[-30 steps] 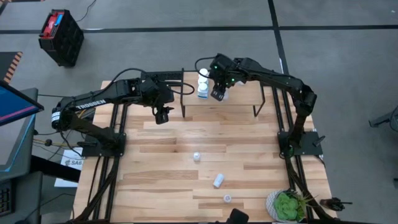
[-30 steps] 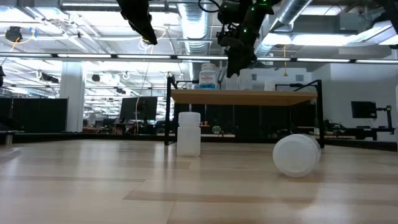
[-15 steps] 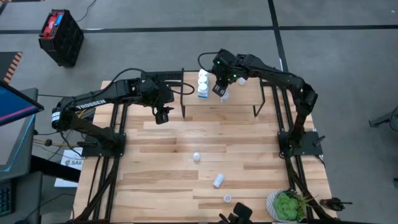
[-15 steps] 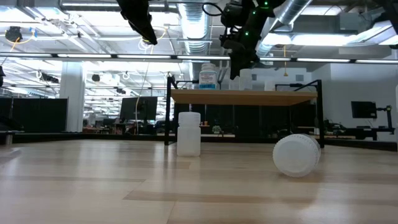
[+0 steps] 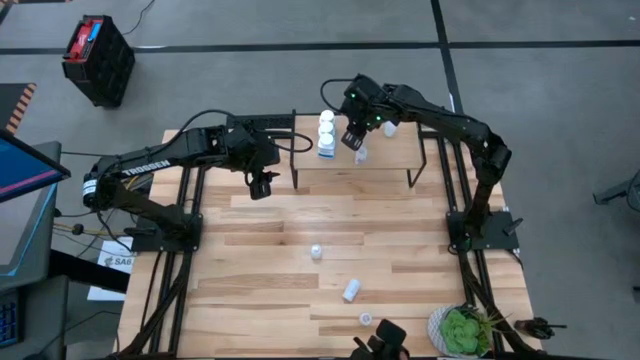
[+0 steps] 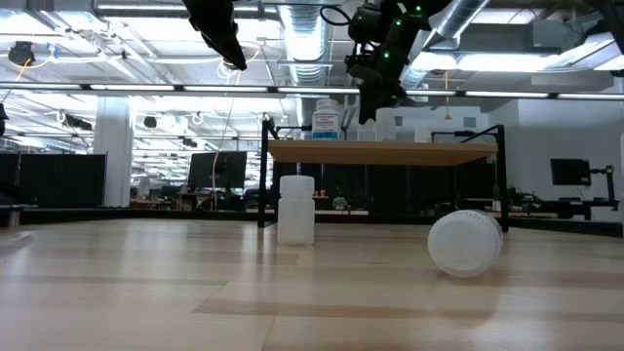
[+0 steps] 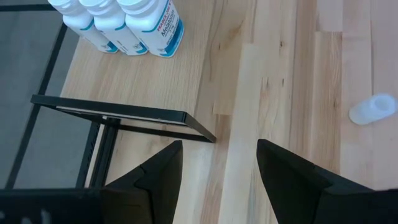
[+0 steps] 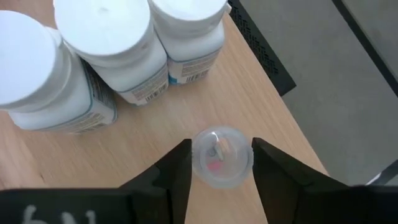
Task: Pick and place medicine bottles onto shelf by color
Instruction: Adjust the transparent pill bottles on the shelf
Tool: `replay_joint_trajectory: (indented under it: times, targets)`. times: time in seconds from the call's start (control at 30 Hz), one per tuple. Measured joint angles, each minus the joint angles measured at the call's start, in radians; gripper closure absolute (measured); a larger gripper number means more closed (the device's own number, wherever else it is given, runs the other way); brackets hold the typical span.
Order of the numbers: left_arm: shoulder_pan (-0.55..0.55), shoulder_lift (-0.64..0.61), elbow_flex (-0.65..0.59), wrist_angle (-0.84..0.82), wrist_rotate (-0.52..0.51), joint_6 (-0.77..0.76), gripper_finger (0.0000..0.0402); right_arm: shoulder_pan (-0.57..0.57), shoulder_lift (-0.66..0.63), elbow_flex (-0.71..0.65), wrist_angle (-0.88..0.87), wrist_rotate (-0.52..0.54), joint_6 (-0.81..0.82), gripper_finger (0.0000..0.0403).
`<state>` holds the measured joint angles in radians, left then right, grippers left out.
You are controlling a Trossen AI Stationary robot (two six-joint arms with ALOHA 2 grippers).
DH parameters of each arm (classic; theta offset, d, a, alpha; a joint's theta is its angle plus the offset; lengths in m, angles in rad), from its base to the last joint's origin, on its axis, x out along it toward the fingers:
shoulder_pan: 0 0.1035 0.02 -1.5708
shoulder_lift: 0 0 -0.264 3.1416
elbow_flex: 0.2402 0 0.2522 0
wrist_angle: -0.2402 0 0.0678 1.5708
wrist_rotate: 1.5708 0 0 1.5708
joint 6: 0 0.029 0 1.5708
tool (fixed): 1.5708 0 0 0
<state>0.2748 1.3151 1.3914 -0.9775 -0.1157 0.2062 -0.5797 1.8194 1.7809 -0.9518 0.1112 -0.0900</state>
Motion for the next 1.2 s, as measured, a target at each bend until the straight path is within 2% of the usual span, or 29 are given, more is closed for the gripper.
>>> replay_joint_trajectory:
  times: [0.13,0.47,0.63,0.8,1.0,1.2]
  targets:
    - [0.0,0.0,0.0,0.0,0.0,0.0,0.0207,0.0,0.0,0.0,0.0,0.0,0.0,0.022]
    - [0.0,0.0,0.0,0.0,0.0,0.0,0.0207,0.0,0.0,0.0,0.0,0.0,-0.013,0.0164]
    - [0.0,0.0,0.0,0.0,0.0,0.0,0.0207,0.0,0.0,0.0,0.02,0.005,-0.016,0.0159]
    - [0.0,0.0,0.0,-0.001,0.0,0.0,0.0207,0.002,0.0,0.058,0.012,0.005,-0.027,0.0159]
    - [0.0,0.0,0.0,0.0,0.0,0.0,0.0207,0.019,-0.001,0.172,-0.163,0.005,-0.004,0.0159]
    - [0.0,0.0,0.0,0.0,0.0,0.0,0.0207,0.077,-0.001,0.203,-0.369,-0.005,0.011,0.0159]
